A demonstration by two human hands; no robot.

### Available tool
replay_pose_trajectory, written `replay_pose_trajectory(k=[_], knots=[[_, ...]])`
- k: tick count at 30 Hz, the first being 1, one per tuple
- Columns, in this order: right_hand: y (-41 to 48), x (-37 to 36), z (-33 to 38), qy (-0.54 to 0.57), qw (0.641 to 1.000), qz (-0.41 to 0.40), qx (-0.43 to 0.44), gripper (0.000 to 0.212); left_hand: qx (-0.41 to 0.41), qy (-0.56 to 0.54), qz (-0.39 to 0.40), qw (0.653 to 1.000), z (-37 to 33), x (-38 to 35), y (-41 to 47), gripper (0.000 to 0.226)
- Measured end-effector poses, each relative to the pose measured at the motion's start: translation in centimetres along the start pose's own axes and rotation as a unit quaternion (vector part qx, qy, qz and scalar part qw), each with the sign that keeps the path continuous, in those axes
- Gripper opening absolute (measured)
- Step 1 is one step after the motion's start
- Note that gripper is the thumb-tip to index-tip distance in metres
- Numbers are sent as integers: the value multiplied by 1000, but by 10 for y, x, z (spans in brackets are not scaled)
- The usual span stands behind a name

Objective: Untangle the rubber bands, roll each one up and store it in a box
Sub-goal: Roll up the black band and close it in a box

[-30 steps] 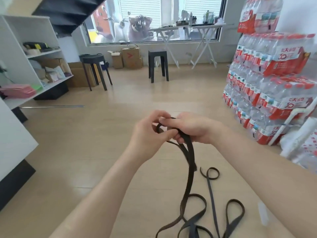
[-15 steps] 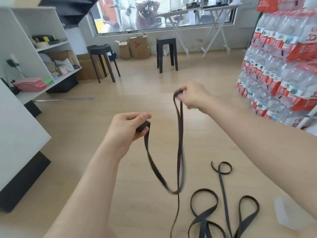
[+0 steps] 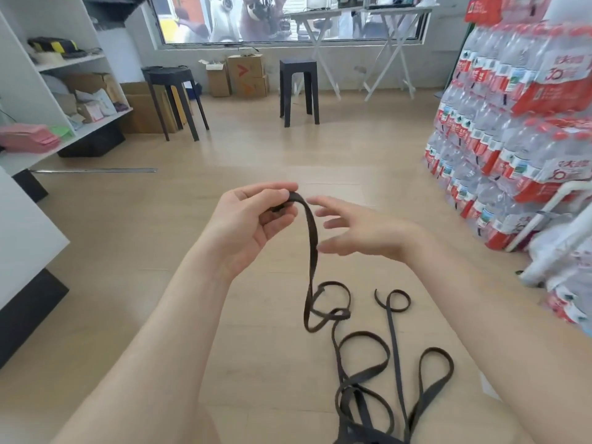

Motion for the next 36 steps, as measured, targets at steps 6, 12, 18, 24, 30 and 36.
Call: replay_pose_trajectory(k=[6, 12, 18, 24, 30, 36], knots=[[-24, -118, -58, 23, 992, 101, -68, 53, 2, -134, -23, 991, -23, 12, -3, 24], [-39, -149, -177, -22, 980, -27, -198, 65, -108, 268, -147, 946, -8, 95, 38, 29], [-55, -180, -283, -61, 949, 6, -309, 68, -24, 596, -5, 803, 216, 142, 64, 34], [-67, -207, -355, -166, 928, 49, -330, 58, -32, 678, 242, 694, 403, 95, 45, 47], [-60, -197, -381, -234, 929, 38, -285, 62, -89, 672, 379, 630, 493, 38, 14, 64], [-65, -186, -391, -249, 934, 70, -247, 59, -135, 660, 336, 659, 504, 41, 18, 38]])
Point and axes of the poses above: each hand's wrist, its own y-axis towards the middle knuckle, its own x-axis out of the back of the hand, z = x × y, the point moved 9 cm from there along y, towards the middle knuckle, and after that the axes turned 14 degrees about -z, right-handed, at the moved point
